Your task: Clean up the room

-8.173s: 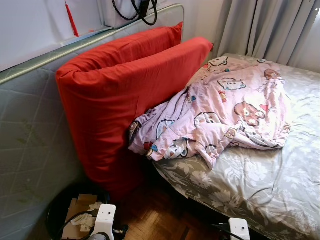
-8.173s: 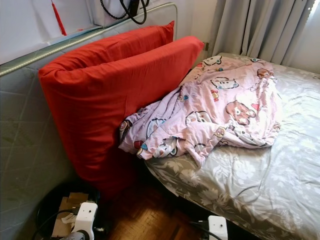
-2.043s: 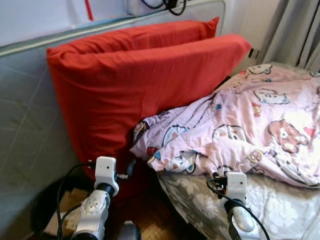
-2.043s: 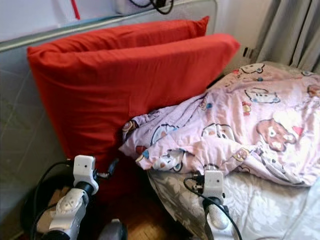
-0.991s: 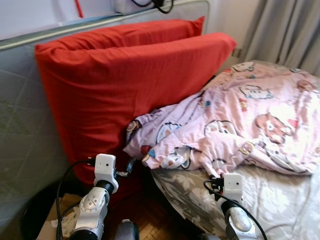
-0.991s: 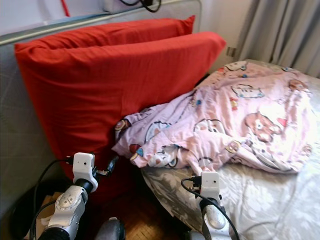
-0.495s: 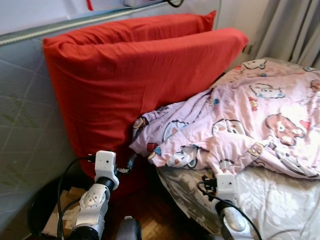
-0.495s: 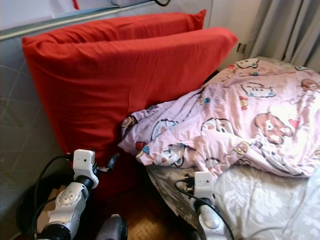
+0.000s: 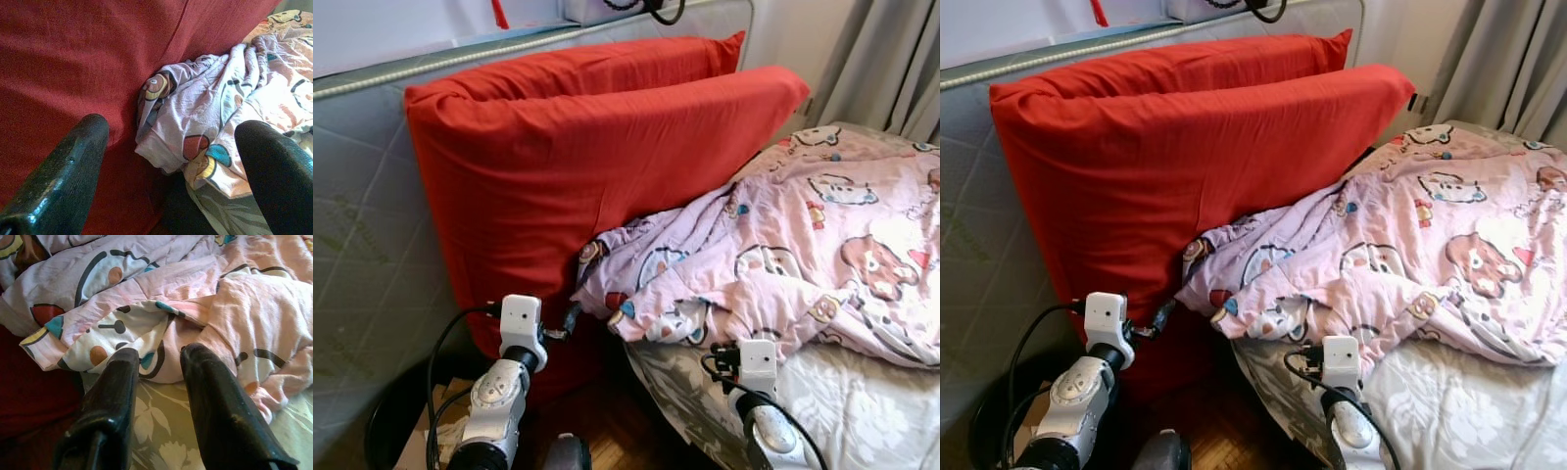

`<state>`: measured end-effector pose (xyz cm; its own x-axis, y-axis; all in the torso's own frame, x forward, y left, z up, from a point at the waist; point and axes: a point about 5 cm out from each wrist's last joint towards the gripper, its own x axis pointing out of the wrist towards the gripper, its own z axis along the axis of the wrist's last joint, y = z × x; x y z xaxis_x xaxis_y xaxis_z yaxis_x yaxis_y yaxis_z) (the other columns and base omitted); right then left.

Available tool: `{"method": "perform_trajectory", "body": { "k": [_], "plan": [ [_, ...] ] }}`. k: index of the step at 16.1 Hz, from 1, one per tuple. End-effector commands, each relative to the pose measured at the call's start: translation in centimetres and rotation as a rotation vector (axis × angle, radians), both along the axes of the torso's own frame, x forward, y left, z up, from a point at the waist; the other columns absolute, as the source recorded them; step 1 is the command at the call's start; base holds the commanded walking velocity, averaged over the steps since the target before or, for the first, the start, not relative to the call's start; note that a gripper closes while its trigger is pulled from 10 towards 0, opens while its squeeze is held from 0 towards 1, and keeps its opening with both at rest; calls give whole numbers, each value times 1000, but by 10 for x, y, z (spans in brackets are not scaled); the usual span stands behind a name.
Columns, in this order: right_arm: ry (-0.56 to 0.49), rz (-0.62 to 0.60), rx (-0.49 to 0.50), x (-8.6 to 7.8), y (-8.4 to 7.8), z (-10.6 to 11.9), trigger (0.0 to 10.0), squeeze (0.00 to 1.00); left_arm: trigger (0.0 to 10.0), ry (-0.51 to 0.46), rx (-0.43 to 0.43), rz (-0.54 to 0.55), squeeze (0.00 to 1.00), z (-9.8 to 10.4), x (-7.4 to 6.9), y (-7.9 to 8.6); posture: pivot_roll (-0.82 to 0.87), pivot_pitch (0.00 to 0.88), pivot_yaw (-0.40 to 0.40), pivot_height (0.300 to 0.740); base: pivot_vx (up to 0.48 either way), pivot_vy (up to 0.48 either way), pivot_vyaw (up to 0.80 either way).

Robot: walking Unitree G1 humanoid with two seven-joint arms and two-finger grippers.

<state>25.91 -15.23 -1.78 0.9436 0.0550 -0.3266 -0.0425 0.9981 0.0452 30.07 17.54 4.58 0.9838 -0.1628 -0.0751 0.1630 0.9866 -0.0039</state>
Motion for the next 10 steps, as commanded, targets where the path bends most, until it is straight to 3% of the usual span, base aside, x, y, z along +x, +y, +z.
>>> {"method": "perform_trajectory", "body": {
  "k": [1,10],
  "plan": [
    [-9,-15,-1,1,-3,1,10000,0,10000,-7,7,-13,0,3,3,0,40,5,7,629,322,0,0],
    [-3,-35,-22,1,-6,1,10000,0,10000,-6,5,-13,0,3,1,0,44,11,7,629,336,0,0]
  ]
}}
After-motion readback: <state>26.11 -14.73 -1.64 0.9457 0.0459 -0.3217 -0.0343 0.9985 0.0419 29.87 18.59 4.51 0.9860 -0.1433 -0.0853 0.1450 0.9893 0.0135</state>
